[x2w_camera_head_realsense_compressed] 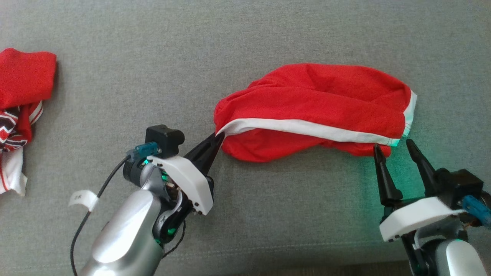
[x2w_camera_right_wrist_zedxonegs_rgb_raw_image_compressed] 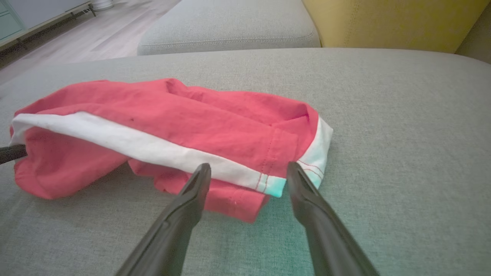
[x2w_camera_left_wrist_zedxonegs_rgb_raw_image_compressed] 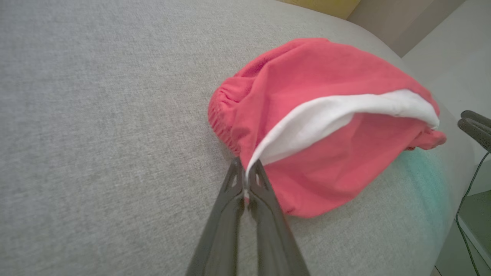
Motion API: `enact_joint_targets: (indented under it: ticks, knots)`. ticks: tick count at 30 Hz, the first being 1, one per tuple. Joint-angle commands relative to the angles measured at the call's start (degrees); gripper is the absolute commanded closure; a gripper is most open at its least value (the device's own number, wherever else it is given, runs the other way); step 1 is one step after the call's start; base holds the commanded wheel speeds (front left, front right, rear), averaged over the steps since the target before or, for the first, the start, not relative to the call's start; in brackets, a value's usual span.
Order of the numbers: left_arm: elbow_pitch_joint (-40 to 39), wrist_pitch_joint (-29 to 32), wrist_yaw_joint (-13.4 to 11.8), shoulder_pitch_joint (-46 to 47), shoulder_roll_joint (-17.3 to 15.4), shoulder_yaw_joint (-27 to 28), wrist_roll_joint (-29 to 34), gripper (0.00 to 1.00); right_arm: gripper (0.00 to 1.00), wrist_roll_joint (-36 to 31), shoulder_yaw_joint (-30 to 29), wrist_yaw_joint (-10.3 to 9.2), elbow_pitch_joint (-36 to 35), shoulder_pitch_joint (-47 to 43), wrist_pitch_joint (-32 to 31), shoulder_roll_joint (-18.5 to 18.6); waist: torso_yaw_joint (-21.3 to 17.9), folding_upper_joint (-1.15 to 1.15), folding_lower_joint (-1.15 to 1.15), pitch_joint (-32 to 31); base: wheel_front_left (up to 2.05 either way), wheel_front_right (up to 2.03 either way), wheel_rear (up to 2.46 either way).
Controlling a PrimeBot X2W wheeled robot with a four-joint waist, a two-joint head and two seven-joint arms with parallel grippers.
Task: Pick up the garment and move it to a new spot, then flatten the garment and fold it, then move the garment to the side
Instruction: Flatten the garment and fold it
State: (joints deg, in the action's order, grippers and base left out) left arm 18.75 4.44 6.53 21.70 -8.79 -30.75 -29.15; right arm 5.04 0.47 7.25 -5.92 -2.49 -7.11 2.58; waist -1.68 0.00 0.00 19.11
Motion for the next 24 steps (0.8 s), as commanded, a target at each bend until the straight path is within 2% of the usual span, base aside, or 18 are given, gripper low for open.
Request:
enact_joint_targets:
  ticks: [1, 13, 24]
  knots:
    - [-1.6, -0.5, -0.2, 2.3, -1.2, 1.5, 0.1, 1.00, 0.00, -0.1, 1.1, 0.24, -1.5, 0.9, 0.0, 0.3, 0.0, 0.00, 0.00, 0.1, 0.00, 0.00, 0.00]
    - [-2.0, -1.0, -0.4, 3.0, -1.5, 1.1, 0.2, 1.00, 0.00, -0.1, 0.2, 0.24, 0.6, 2.4, -0.7, 0.3, 1.0, 0.00, 0.00, 1.7, 0.00, 0.00, 0.00]
    - [-2.1, -1.5, -0.8, 3.4, -1.7, 0.5, 0.3, 1.00, 0.00, 4.2, -0.6, 0.24, 2.6, 4.6, -2.5, 0.3, 1.2, 0.00, 0.00, 2.6, 0.00, 0.00, 0.00]
